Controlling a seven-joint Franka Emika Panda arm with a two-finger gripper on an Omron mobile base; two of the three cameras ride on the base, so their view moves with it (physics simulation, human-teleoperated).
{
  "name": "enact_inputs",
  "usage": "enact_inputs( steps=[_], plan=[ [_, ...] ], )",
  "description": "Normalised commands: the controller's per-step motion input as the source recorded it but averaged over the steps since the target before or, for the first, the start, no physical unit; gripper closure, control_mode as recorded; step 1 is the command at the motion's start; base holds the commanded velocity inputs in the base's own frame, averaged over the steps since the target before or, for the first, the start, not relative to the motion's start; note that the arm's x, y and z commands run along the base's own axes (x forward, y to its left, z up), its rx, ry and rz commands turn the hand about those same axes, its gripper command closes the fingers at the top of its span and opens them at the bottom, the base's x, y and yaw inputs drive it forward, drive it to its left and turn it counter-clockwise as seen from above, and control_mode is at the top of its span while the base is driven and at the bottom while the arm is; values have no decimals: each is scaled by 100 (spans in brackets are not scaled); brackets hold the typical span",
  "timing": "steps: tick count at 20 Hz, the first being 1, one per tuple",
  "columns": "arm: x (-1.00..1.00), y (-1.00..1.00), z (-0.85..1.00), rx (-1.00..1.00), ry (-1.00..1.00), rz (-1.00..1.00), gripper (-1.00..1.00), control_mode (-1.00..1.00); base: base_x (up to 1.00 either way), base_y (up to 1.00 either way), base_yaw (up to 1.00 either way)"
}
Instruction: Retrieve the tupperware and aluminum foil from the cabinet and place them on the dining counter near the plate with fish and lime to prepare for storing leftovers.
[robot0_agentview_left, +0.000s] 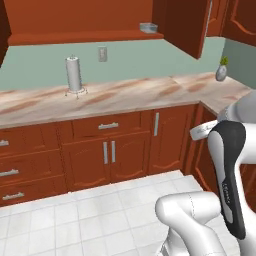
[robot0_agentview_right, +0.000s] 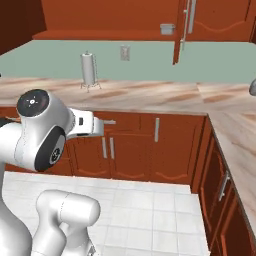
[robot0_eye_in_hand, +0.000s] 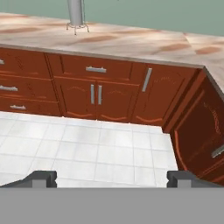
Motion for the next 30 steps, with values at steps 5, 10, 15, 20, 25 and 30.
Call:
enact_inputs(
  steps=[5, 10, 15, 20, 25, 30],
  plan=[
    [0, 0, 0, 0, 0, 0, -100, 100, 100, -27, 0],
    [0, 0, 0, 0, 0, 0, -100, 100, 100, -29, 0],
    [0, 0, 0, 0, 0, 0, -100, 100, 100, -31, 0],
    [0, 0, 0, 0, 0, 0, -100, 100, 99, -31, 0],
    [0, 0, 0, 0, 0, 0, -100, 100, 94, -27, 0],
    [7, -3, 21, 0, 0, 0, -100, -100, 40, -12, 0]
  ],
)
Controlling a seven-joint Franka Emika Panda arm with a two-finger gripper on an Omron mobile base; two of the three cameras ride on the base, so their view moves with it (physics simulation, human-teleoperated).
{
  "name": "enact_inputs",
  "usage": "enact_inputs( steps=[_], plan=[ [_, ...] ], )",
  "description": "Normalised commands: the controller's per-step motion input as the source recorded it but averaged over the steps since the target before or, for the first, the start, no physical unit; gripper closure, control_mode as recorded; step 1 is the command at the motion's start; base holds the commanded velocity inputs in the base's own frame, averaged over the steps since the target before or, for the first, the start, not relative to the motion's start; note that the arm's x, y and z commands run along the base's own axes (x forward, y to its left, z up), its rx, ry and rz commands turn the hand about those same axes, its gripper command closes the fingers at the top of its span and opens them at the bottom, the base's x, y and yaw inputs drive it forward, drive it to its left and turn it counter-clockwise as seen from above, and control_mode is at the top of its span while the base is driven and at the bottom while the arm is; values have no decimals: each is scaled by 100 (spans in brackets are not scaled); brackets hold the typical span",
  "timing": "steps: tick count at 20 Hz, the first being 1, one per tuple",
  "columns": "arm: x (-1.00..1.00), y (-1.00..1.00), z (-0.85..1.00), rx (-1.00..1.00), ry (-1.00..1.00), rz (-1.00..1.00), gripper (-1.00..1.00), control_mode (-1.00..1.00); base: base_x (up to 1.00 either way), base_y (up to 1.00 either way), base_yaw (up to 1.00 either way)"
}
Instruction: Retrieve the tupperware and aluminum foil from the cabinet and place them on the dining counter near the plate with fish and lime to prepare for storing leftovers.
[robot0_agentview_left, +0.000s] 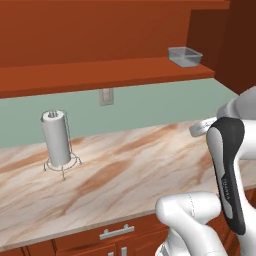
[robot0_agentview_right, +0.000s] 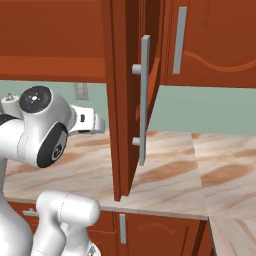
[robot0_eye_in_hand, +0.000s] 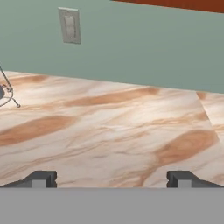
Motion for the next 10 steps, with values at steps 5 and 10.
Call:
enact_inputs(
  steps=[5, 10],
  plan=[
    [0, 0, 68, 0, -6, 0, -100, -100, 0, 0, 0],
    [5, 0, 79, 0, -3, 0, -100, -100, 0, 0, 0]
  ],
)
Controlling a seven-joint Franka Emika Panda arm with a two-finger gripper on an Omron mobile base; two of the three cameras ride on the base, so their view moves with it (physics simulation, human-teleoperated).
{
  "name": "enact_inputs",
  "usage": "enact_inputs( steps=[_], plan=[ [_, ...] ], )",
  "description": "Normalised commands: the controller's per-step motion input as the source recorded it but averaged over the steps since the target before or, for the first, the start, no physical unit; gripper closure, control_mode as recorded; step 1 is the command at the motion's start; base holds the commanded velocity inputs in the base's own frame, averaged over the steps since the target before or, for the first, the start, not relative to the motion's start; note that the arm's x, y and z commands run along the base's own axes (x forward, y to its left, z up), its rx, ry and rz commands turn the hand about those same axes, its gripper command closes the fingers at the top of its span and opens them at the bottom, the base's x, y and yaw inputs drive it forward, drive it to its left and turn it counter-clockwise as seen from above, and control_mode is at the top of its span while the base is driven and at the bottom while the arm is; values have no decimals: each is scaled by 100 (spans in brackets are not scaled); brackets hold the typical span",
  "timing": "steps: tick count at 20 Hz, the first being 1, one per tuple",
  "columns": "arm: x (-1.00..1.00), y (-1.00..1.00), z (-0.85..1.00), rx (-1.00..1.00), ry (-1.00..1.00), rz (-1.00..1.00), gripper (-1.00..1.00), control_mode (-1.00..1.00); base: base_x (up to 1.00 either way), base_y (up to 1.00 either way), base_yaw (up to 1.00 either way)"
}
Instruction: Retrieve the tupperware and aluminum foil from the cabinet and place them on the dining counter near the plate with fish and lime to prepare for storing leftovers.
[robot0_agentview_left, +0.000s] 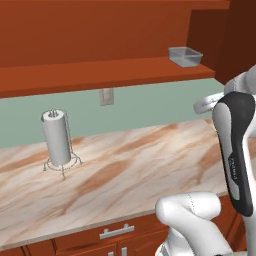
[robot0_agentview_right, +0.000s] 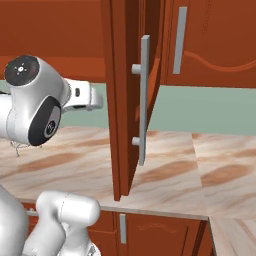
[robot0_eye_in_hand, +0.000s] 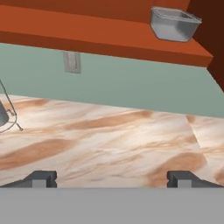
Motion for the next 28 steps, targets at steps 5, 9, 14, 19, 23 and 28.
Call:
enact_inputs(
  steps=[5, 9, 14, 19, 23, 28],
  plan=[
    [38, 0, 38, 0, -2, -3, -100, -100, 0, 0, 0],
    [61, -3, 14, 0, -11, -5, -100, -100, 0, 0, 0],
    [76, -8, 15, 0, -9, -6, -100, -100, 0, 0, 0],
    [72, -3, 22, 0, -5, -3, -100, -100, 0, 0, 0],
    [69, -4, 3, 0, 0, -2, -100, -100, 0, 0, 0],
    [76, -21, 0, 3, 0, -1, -100, -100, 0, 0, 0]
  ],
)
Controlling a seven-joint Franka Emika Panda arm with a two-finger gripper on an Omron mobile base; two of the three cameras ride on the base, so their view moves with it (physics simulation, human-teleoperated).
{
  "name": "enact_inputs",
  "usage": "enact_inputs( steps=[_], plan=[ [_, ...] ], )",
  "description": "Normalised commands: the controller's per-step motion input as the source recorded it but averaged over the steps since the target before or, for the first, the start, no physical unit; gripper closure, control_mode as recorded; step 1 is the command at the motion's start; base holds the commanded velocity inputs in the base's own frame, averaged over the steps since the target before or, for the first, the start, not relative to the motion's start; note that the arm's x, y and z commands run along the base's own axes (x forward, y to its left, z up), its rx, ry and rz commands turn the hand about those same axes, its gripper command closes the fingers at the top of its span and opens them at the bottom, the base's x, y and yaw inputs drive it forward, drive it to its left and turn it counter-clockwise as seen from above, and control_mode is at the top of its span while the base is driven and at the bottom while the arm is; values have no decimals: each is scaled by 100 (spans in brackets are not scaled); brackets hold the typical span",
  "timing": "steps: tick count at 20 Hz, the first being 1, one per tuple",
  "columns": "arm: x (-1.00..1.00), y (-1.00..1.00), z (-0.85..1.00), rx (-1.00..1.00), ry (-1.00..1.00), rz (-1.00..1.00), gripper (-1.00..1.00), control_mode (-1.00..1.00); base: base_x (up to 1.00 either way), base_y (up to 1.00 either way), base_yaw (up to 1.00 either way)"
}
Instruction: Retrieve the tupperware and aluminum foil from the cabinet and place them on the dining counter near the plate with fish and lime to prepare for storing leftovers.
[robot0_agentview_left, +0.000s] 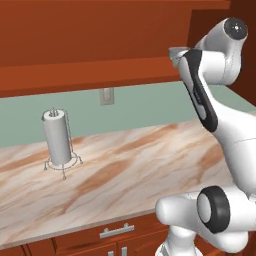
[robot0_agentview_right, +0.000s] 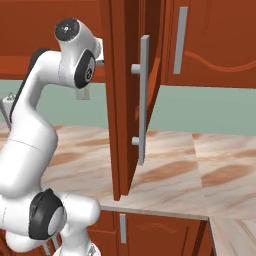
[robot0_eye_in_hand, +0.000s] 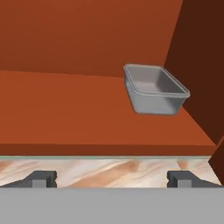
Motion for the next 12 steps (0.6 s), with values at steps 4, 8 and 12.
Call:
enact_inputs(
  steps=[4, 8, 12],
  plan=[
    [76, -31, 0, 6, 0, 0, -100, -100, 0, 0, 0],
    [75, -19, 0, 3, 0, 0, -100, -100, 0, 0, 0],
    [79, -8, 0, 0, 0, 0, -100, -100, 0, 0, 0]
  ],
)
